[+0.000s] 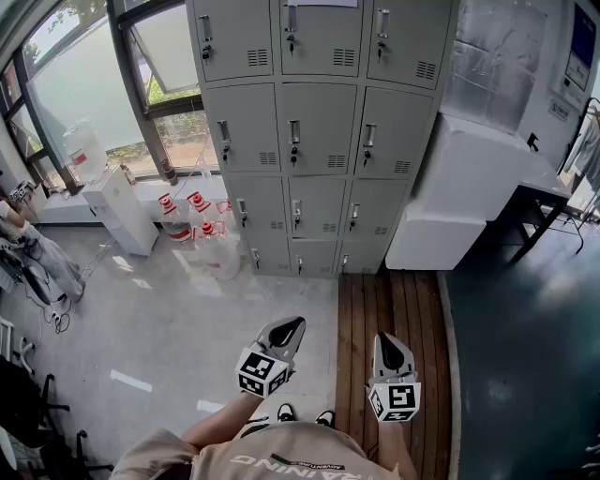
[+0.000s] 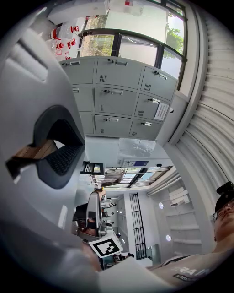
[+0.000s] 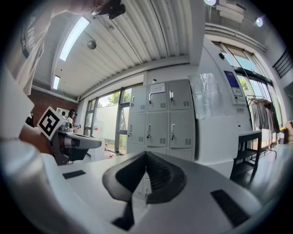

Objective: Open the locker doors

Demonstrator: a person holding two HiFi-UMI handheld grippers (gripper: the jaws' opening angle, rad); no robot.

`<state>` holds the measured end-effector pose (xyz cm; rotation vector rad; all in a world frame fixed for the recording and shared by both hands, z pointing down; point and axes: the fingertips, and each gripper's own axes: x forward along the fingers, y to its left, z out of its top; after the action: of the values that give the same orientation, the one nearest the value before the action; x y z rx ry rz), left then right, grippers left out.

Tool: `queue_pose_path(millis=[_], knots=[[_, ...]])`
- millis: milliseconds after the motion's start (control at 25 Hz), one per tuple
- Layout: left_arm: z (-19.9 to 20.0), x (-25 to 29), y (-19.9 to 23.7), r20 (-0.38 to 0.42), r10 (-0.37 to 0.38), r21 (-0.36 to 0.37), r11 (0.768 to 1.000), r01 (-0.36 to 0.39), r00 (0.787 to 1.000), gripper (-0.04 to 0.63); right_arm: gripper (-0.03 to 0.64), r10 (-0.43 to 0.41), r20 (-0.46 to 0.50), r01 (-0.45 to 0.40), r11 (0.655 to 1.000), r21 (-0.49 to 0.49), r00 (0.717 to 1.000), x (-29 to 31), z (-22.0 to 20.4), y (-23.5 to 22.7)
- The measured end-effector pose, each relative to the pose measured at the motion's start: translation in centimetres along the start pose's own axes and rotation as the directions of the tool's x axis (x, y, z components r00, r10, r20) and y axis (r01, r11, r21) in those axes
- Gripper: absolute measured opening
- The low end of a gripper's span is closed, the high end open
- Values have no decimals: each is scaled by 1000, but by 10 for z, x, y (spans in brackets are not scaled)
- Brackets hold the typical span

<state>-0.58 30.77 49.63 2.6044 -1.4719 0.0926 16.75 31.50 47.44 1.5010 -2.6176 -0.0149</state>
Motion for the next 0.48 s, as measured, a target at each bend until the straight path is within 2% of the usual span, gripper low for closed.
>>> queue_pose_path(millis=[160, 480], knots=[[3, 14, 11, 11, 20, -18, 1000, -19, 1000, 8, 9, 16, 12, -16, 1000, 18, 1000, 15, 0, -14], [11, 41, 16, 18, 31, 1, 1000, -31, 999, 8, 9, 39, 32, -39, 999, 9, 999, 35, 6, -36]])
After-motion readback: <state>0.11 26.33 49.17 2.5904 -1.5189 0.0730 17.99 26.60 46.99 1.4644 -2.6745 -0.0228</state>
